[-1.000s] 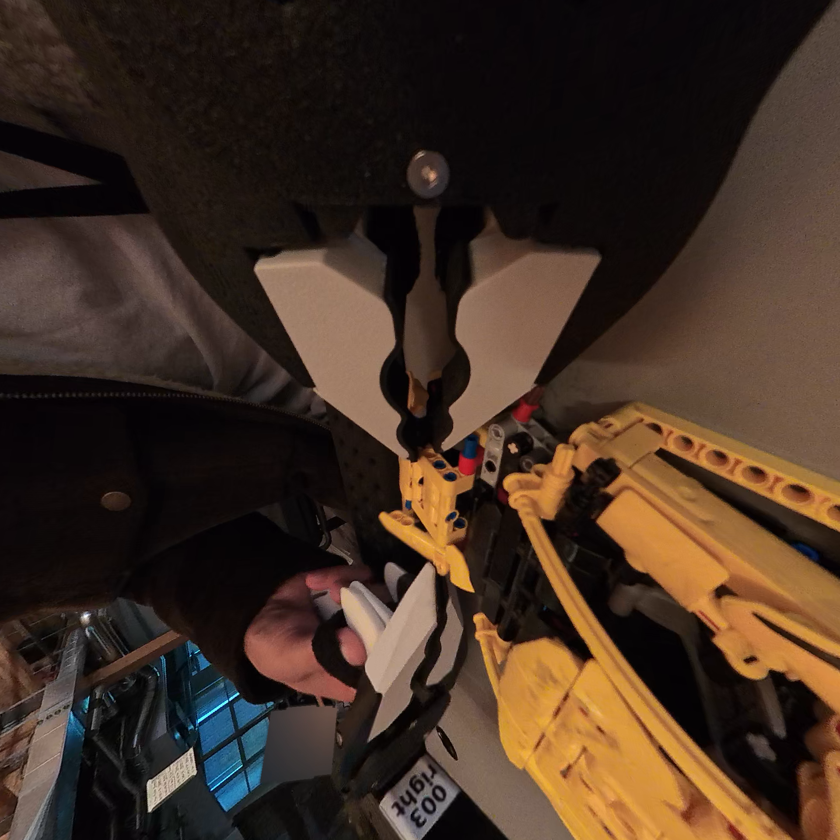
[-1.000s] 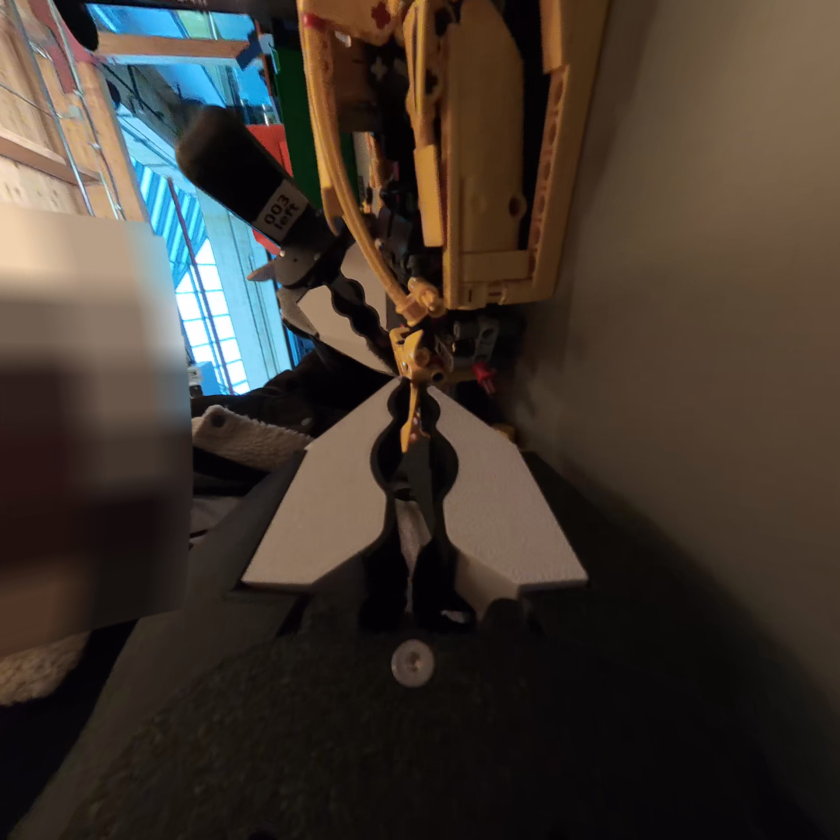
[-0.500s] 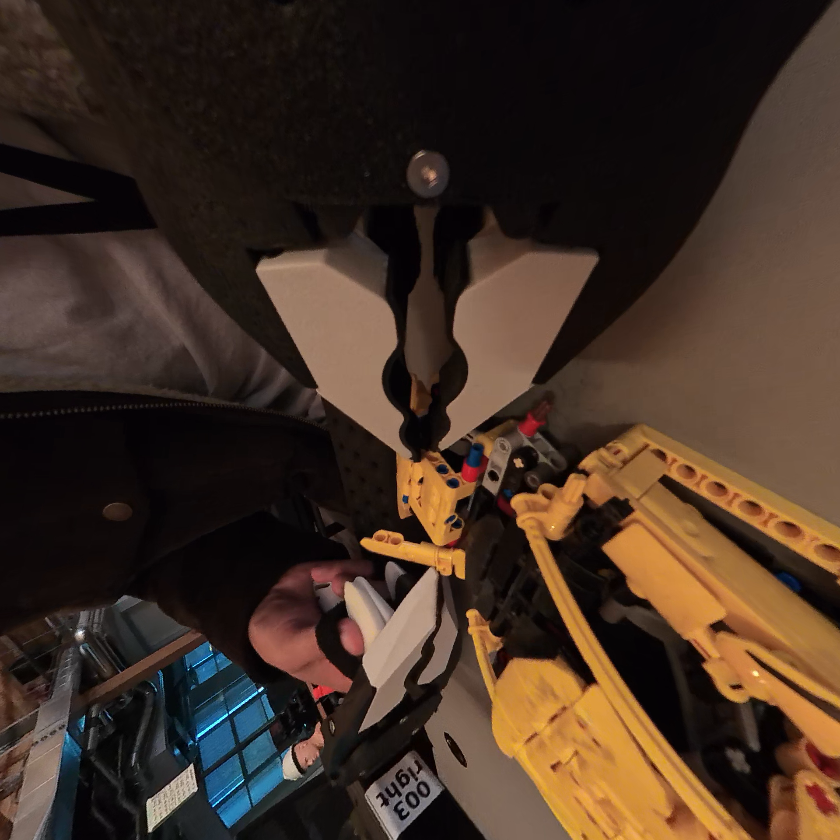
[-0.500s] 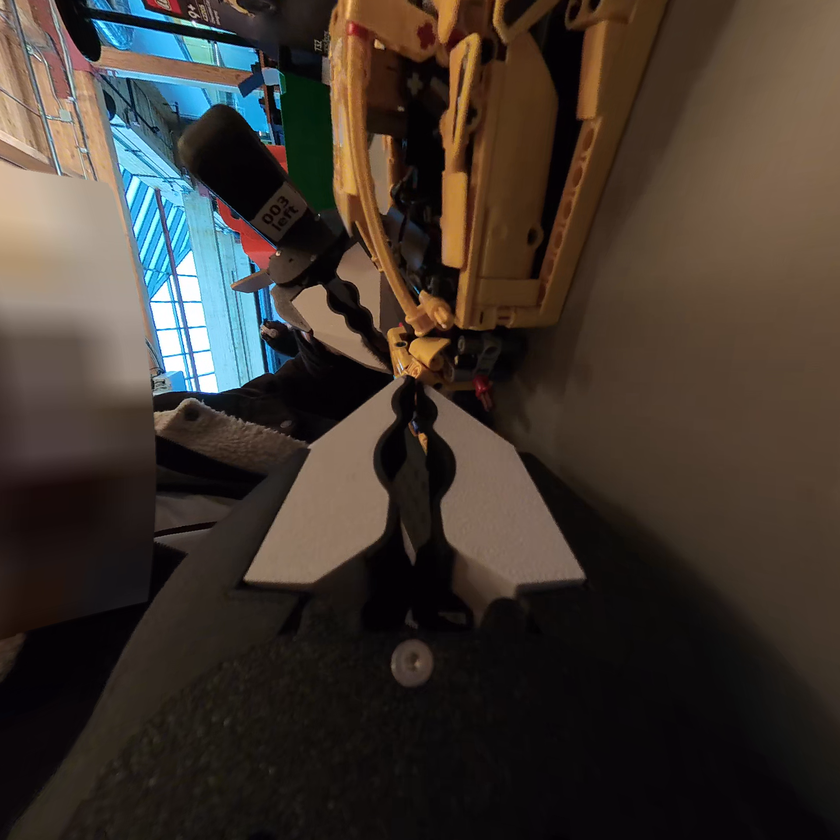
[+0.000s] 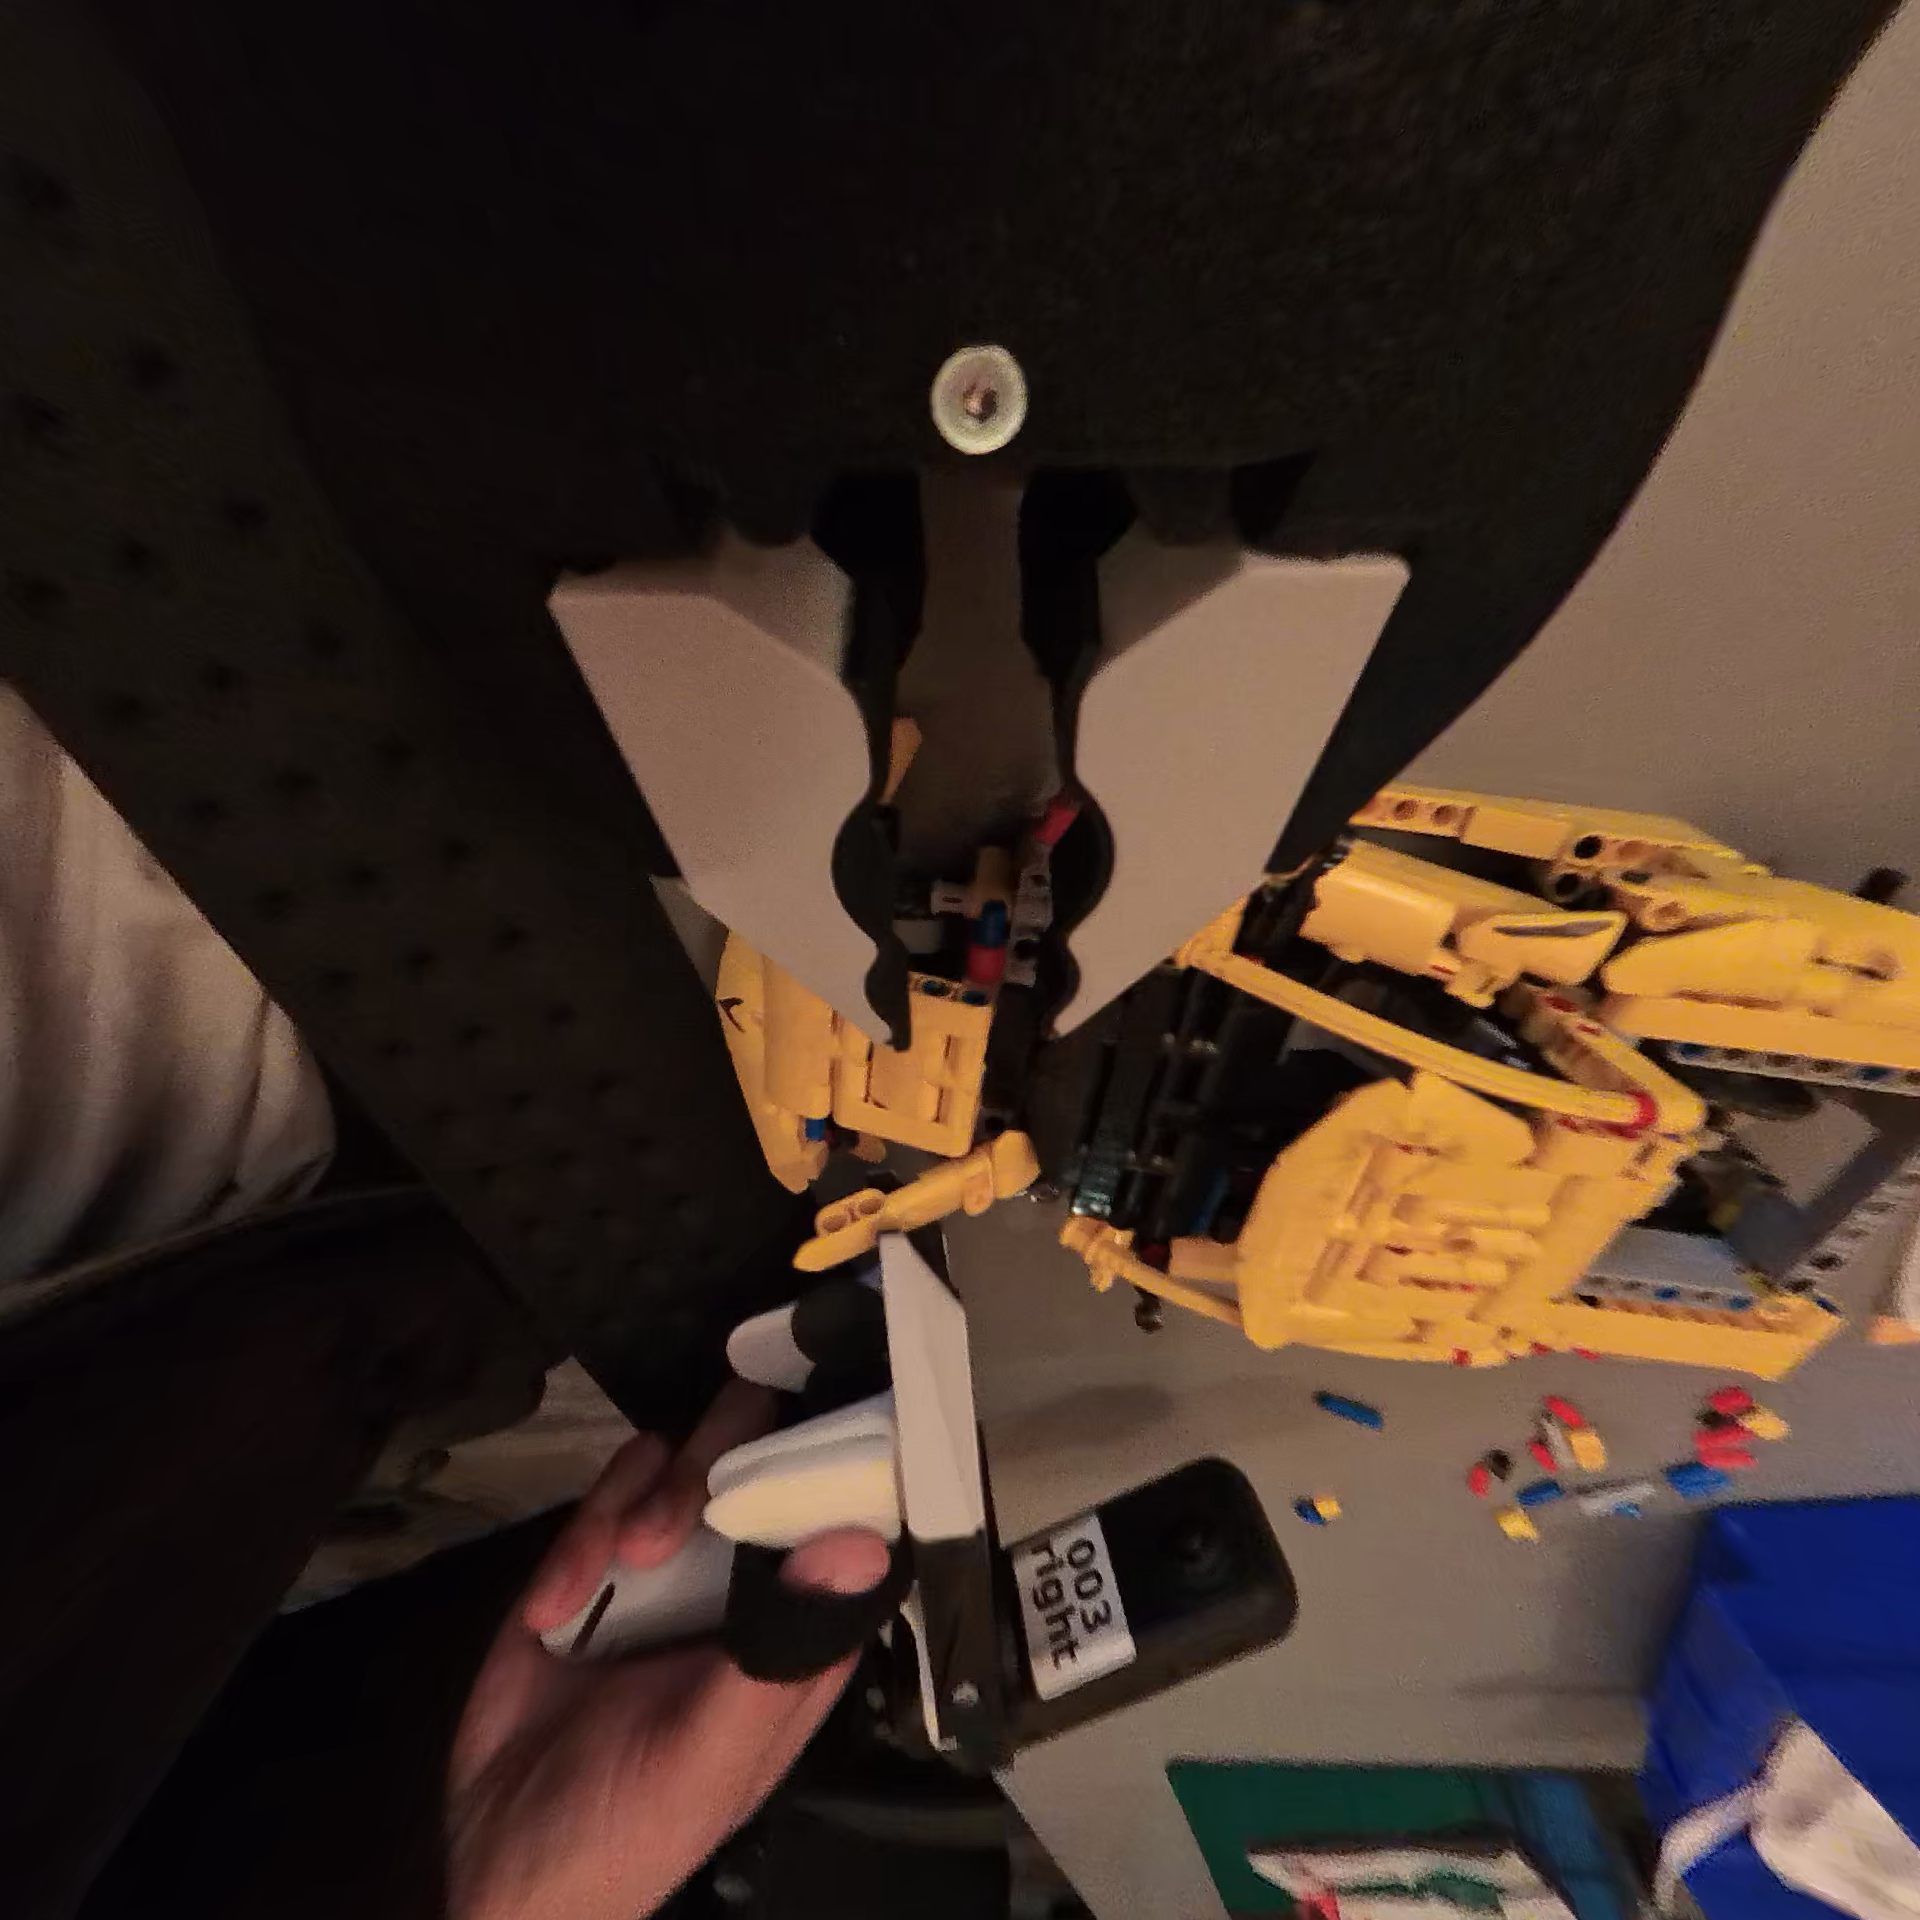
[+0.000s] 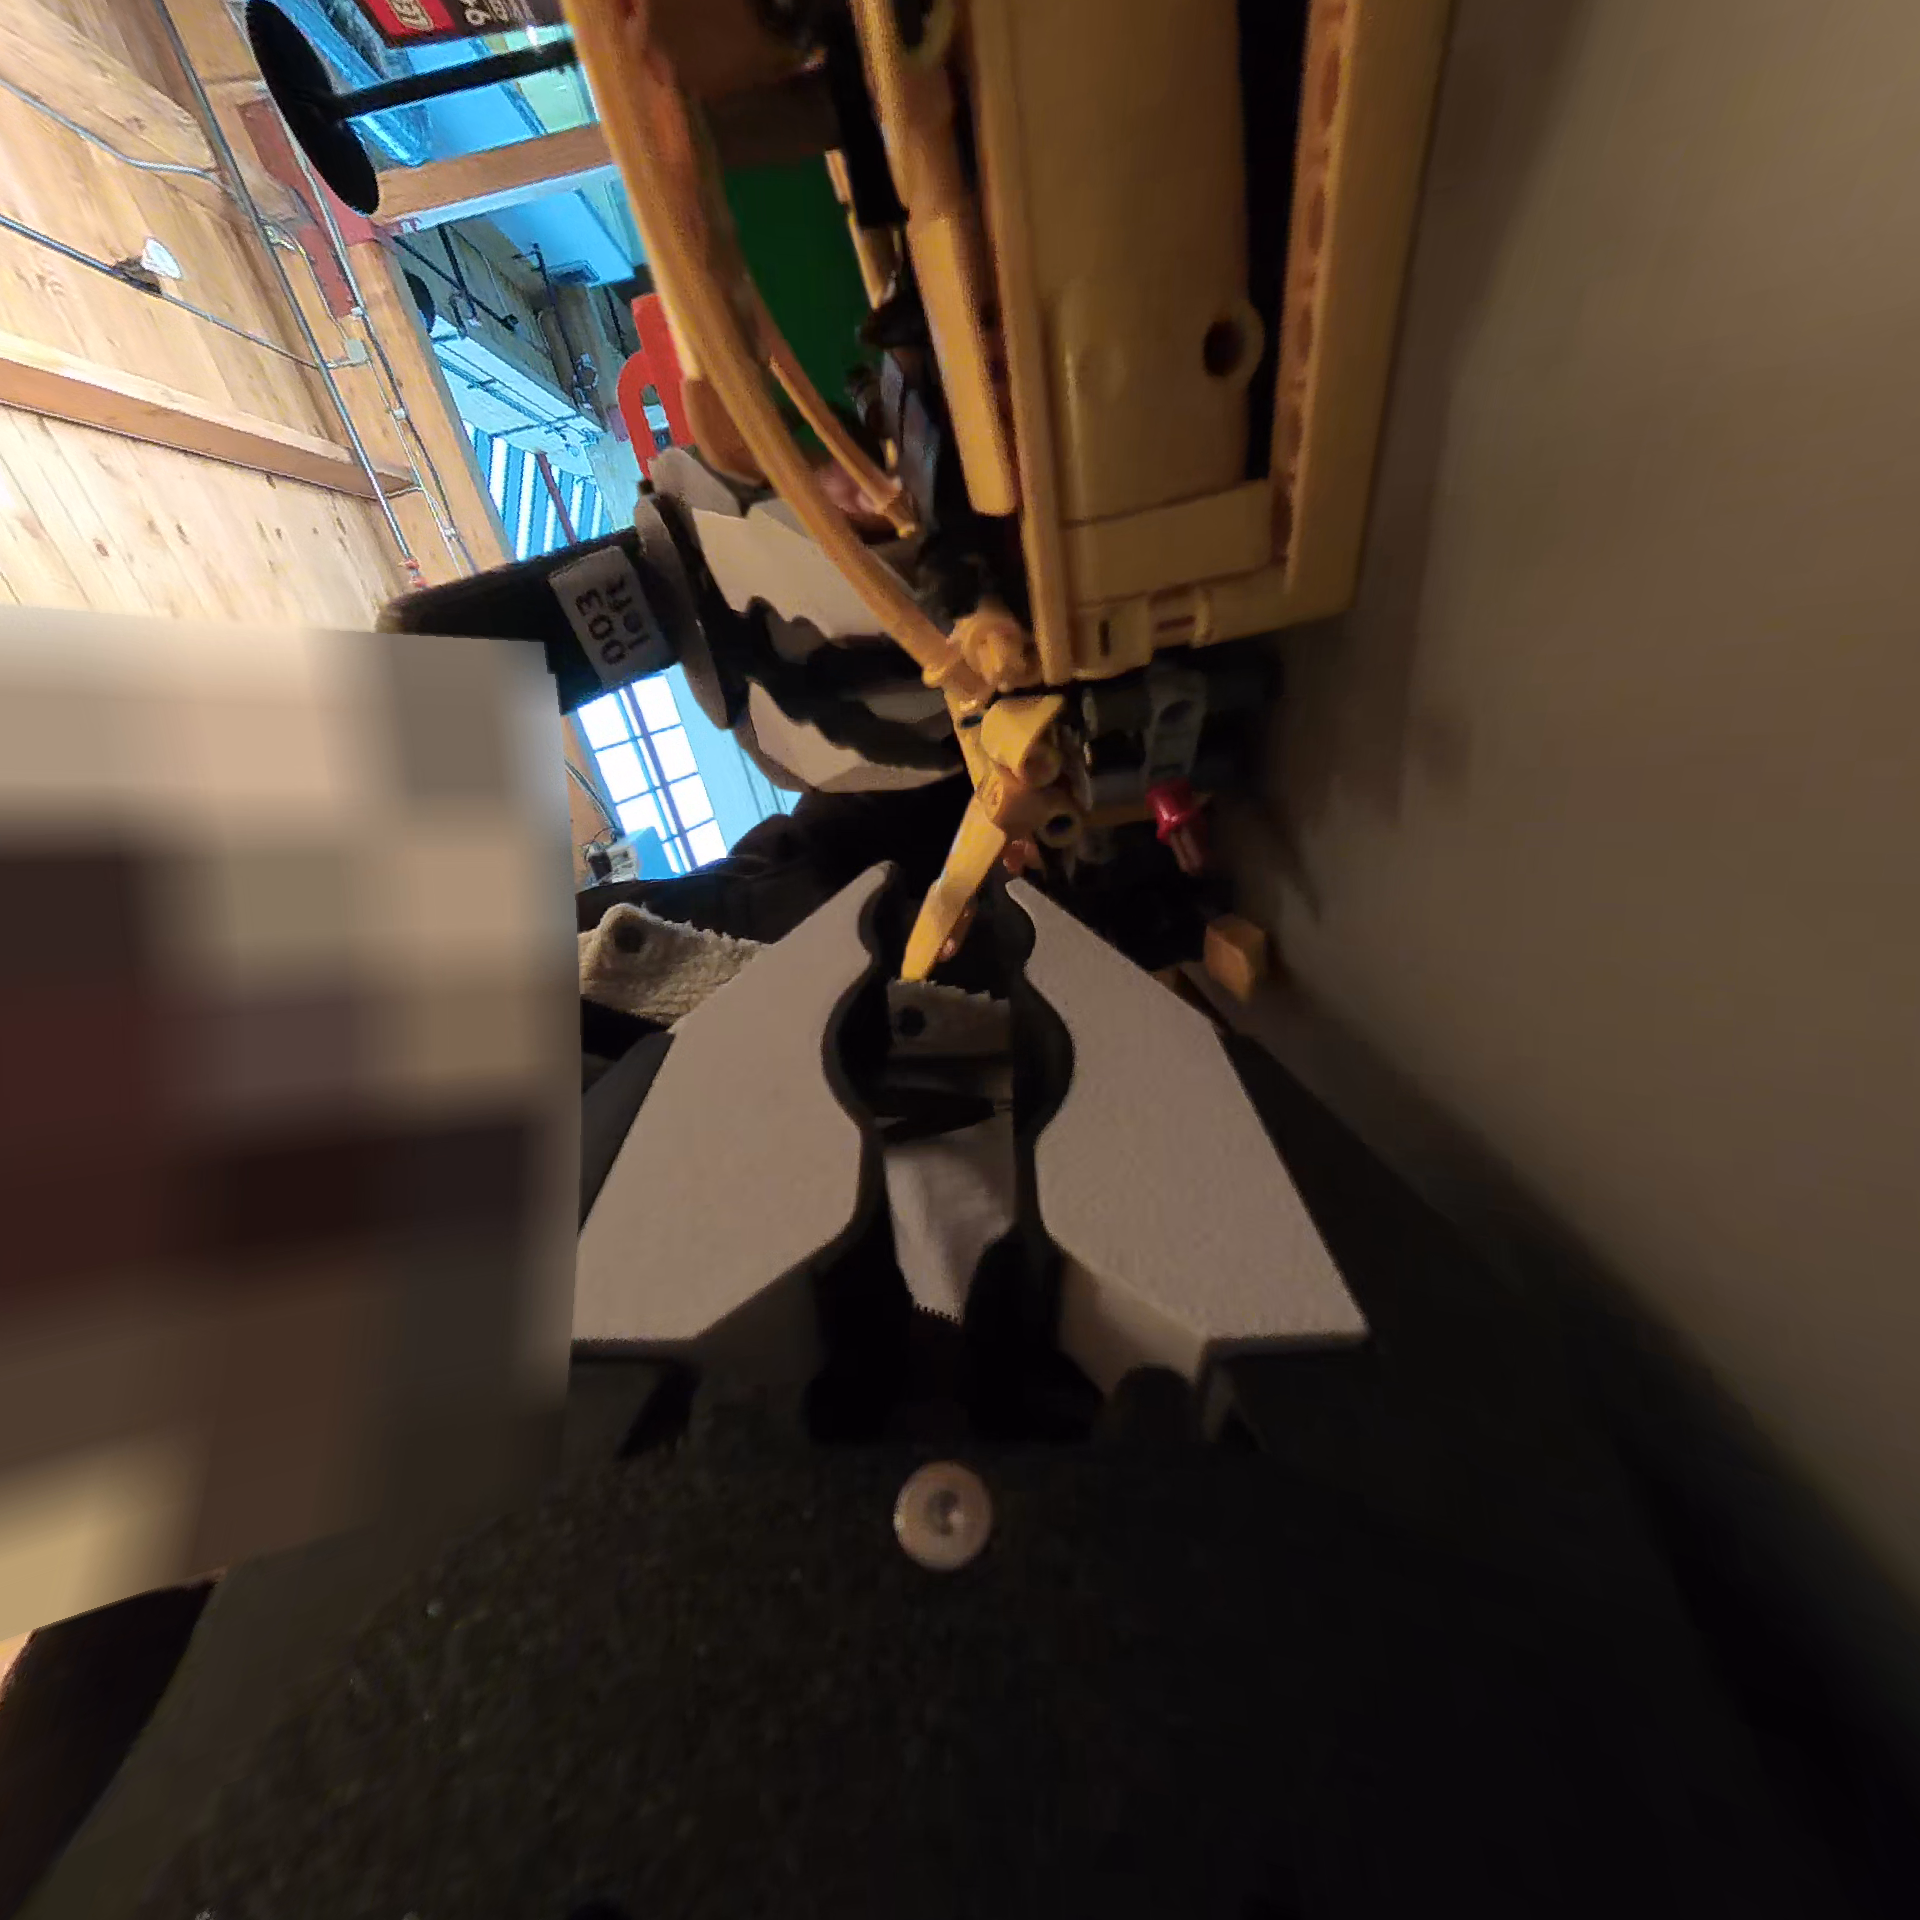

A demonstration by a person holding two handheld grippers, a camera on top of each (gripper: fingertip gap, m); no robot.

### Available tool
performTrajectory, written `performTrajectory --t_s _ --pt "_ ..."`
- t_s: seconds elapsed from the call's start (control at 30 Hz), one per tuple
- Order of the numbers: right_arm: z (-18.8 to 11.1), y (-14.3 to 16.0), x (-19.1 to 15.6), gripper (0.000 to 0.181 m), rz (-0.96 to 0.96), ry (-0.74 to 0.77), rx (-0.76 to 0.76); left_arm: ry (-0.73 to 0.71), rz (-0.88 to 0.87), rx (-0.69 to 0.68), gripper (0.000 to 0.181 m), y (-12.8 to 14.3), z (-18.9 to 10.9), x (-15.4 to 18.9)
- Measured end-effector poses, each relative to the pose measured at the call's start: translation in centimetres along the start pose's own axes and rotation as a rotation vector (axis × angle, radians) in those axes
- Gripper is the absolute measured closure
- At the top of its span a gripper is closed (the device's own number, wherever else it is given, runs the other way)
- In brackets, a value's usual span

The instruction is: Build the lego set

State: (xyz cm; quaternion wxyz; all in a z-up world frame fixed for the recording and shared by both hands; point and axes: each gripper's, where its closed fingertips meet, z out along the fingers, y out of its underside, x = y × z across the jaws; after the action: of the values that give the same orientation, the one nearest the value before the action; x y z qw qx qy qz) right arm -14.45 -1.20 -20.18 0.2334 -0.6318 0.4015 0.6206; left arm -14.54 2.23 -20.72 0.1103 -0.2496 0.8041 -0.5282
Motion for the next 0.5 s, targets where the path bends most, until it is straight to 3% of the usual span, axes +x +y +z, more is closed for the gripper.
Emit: performTrajectory --t_s 0.17,0.5 --pt "-0.03 -0.30 0.22 0.173 0.046 -0.017 0.003 0.081 -0.151 -0.035 0.160 0.33 0.81 0.32" --pt "-0.82 -0.54 0.38 0.178 -0.041 0.001 0.105 0.064 -0.165 -0.041 0.160 0.45 1.01 0.13"
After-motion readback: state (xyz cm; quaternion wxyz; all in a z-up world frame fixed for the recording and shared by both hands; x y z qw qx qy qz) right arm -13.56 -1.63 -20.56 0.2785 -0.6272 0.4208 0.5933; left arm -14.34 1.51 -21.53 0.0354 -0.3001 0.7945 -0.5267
